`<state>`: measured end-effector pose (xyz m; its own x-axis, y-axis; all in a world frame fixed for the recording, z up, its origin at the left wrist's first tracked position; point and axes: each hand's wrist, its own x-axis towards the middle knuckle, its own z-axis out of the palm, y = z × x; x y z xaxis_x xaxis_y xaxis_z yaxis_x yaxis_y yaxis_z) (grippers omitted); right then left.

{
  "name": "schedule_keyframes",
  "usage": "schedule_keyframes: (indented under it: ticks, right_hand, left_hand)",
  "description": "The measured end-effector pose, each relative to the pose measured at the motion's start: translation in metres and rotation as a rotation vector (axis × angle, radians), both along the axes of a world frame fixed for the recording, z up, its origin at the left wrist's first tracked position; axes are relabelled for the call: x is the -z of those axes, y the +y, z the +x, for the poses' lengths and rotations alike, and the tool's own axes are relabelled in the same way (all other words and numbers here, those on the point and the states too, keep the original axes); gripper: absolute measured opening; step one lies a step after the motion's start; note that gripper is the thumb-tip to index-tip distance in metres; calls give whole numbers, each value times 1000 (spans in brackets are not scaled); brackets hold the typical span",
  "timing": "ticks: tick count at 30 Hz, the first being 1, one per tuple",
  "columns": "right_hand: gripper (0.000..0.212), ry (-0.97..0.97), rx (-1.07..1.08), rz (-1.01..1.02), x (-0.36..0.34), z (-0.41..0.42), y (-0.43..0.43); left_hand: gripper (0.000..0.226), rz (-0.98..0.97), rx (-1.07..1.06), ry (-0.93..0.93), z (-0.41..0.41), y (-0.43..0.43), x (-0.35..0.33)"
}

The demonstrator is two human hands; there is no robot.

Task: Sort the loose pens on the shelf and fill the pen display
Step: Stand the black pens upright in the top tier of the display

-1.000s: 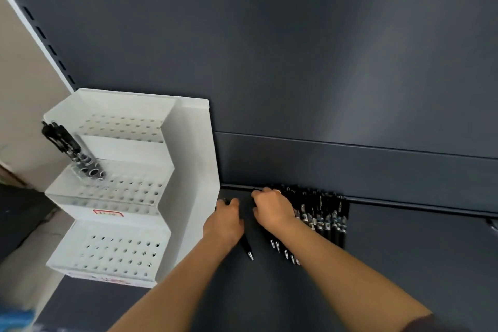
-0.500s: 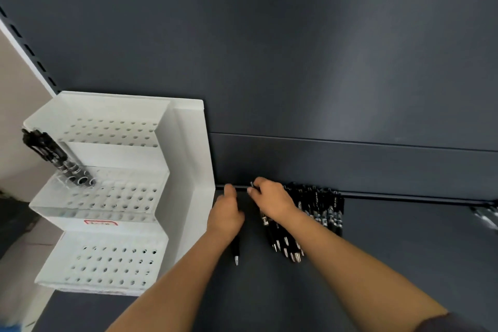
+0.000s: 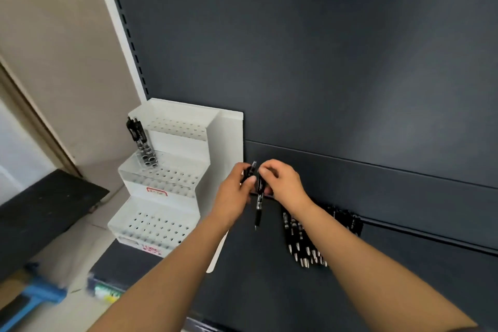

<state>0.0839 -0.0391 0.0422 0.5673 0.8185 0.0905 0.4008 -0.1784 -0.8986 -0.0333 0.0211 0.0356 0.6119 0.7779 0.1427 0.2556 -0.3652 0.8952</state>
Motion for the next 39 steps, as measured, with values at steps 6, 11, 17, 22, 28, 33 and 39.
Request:
schedule_keyframes:
  ticks: [6,11,17,22,28,33,39]
  right_hand:
    - [11,54,-82,137,-31,-38,18]
    - [1,58,-126,237,-64,-64,35]
    - [11,-30,-175,365,-103,-92,58]
    - [11,-170,-167,407,-122,-110,87]
    - [9,-291,-132,359,-117,-124,122]
    - [9,-310,-94,336,-110,-129,141]
    - [12,-486,-94,210,-108,-133,155]
  left_hand:
    - [15,39,-178,-138,-46,2,-31]
    - [20,110,-246,-196,-80,20,-68]
    - [15,228,-384,-224,-109,56,-113]
    - [16,439,-430,-111,-127,90,-134]
    - [17,579,-438,45,-134,127,-124]
    - [16,620,-440,114,-135,146,-117]
    - [19,670,-422,234,-133,159,-104]
